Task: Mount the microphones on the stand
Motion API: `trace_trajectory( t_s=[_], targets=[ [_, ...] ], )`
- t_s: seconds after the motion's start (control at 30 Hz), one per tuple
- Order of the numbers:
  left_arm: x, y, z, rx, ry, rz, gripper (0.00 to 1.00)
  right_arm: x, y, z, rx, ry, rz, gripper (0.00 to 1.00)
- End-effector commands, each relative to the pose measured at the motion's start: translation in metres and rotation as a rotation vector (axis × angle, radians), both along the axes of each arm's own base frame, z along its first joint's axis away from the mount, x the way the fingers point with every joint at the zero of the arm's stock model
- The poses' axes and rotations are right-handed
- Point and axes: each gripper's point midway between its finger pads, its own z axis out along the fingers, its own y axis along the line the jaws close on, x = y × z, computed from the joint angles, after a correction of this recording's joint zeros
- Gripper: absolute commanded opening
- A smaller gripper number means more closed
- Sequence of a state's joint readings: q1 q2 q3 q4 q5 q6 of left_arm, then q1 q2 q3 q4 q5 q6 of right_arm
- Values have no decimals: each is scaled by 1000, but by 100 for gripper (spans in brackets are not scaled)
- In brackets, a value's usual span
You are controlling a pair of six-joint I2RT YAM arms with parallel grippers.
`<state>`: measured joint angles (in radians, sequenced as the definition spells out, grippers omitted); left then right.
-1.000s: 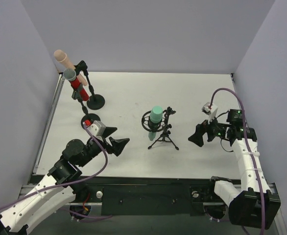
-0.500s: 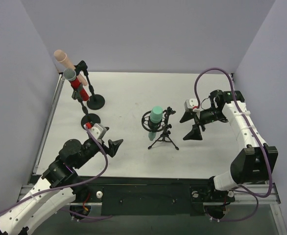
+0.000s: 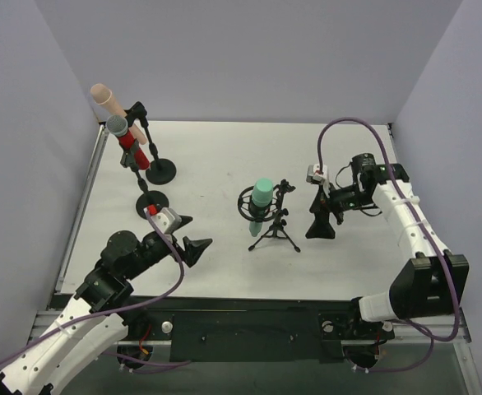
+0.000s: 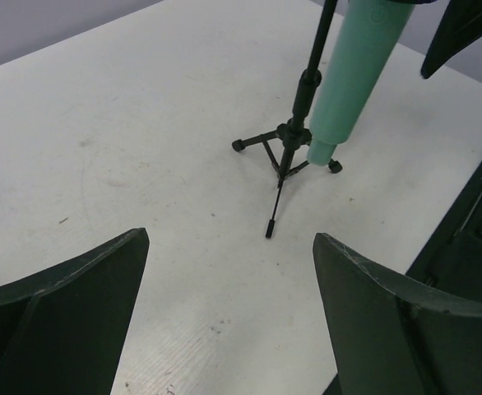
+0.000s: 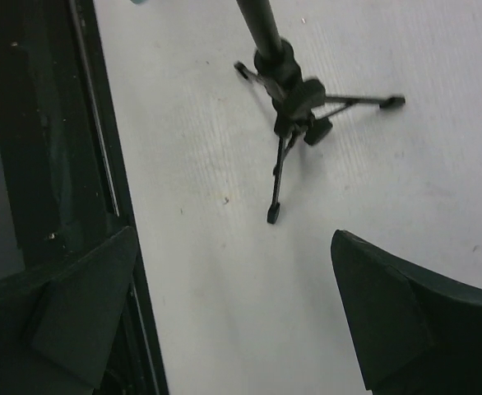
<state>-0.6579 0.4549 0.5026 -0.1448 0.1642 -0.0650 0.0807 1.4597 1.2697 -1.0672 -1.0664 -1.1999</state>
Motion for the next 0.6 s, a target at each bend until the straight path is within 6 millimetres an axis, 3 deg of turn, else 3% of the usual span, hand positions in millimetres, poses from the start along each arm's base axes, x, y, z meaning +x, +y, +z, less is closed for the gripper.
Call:
trace_trajectory(
  t_s=[0.0, 0.03, 0.07, 0.1, 0.23, 0.33, 0.43, 0.57],
  targets=[
    [-17, -20, 27, -123, -40, -137, 92, 34, -13, -4, -41, 2, -425, 100],
    [-18, -20, 25, -126, -31, -138, 91, 27, -12, -7, -8, 12, -433, 100],
    [-17, -20, 35, -154, -66, -139, 91, 31, -3, 2, 66, -30, -413, 100],
    [-17, -20, 34, -154, -66, -136, 91, 22, 3, -6, 87, -43, -387, 100],
    [-12, -16, 29, -122, -68, -103, 91, 27, 26, -5, 123, -210, -278, 100],
    [-10, -13, 19, -87, -43, -89, 91, 49, 39, 12, 173, -244, -302, 99],
    [-8, -9, 15, -71, -40, -64, 91, 73, 53, 43, 296, -295, -349, 96],
    [-7, -6, 16, -76, -49, -48, 92, 71, 71, 56, 404, -269, -330, 89]
  ],
)
